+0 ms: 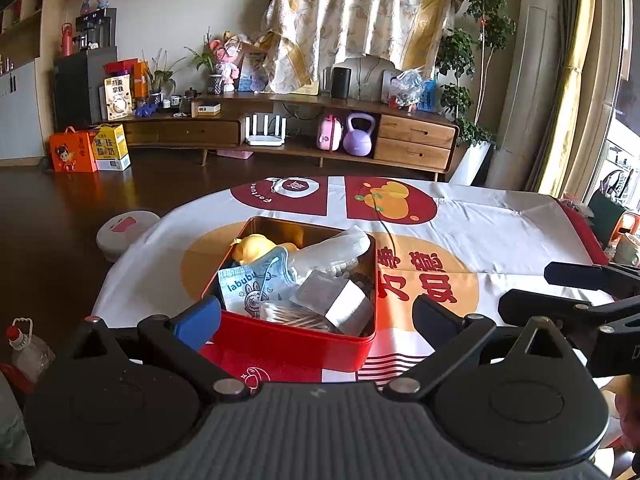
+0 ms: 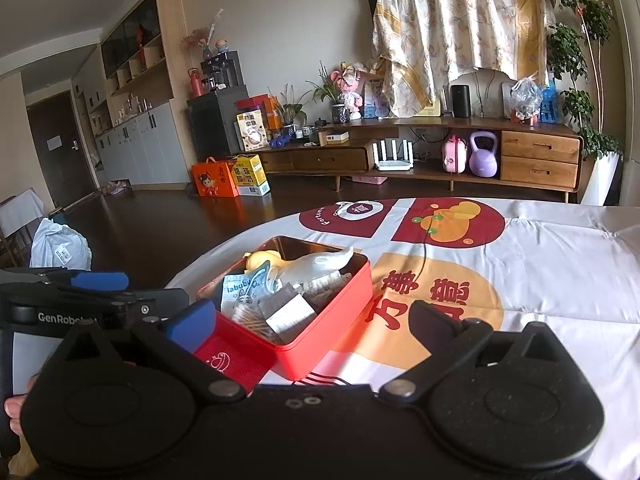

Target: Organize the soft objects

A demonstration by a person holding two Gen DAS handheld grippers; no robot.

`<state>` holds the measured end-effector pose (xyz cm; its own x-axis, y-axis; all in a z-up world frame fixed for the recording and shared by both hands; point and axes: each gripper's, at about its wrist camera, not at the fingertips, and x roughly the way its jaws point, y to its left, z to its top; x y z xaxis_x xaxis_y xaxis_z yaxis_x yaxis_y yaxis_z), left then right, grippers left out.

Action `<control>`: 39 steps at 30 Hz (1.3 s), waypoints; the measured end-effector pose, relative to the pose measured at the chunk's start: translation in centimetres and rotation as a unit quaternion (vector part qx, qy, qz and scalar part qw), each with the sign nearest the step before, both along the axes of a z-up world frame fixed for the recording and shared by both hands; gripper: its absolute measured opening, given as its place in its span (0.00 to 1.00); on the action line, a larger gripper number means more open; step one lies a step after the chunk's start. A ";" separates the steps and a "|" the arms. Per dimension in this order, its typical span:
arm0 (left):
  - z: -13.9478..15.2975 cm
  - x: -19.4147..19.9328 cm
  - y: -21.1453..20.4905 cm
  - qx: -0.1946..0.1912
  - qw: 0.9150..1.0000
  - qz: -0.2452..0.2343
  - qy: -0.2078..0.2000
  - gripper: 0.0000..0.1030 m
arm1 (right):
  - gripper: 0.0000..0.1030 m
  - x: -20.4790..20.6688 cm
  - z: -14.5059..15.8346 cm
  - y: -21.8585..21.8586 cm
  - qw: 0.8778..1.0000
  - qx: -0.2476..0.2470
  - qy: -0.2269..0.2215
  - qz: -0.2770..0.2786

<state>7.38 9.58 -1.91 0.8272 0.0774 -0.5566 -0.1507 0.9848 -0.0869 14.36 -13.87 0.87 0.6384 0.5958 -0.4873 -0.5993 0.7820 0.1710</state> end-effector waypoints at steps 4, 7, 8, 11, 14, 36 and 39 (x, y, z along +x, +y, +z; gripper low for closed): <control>0.1 0.0 0.1 0.000 1.000 0.000 -0.001 1.00 | 1.00 0.0 0.0 0.0 1.000 0.001 0.001 0.000; 0.1 0.0 0.1 0.000 1.000 0.000 0.000 1.00 | 1.00 0.0 0.0 0.0 1.000 0.001 0.001 0.000; 0.1 0.0 0.1 -0.001 1.000 0.000 0.000 1.00 | 1.00 0.0 0.0 0.0 1.000 0.001 0.001 0.001; 0.1 0.0 0.1 -0.001 1.000 -0.001 0.000 1.00 | 1.00 0.0 0.0 0.0 1.000 0.001 0.001 0.000; 0.1 0.0 0.1 0.000 1.000 -0.001 0.000 1.00 | 1.00 0.0 0.0 0.0 1.000 0.001 0.001 0.000; 1.2 -1.1 -0.3 0.000 1.000 -0.001 -0.018 1.00 | 1.00 -1.2 0.5 0.2 1.000 0.003 -0.011 -0.004; 1.4 -1.4 -0.5 0.001 1.000 -0.002 -0.022 1.00 | 1.00 -1.4 0.7 0.1 1.000 0.005 -0.013 -0.005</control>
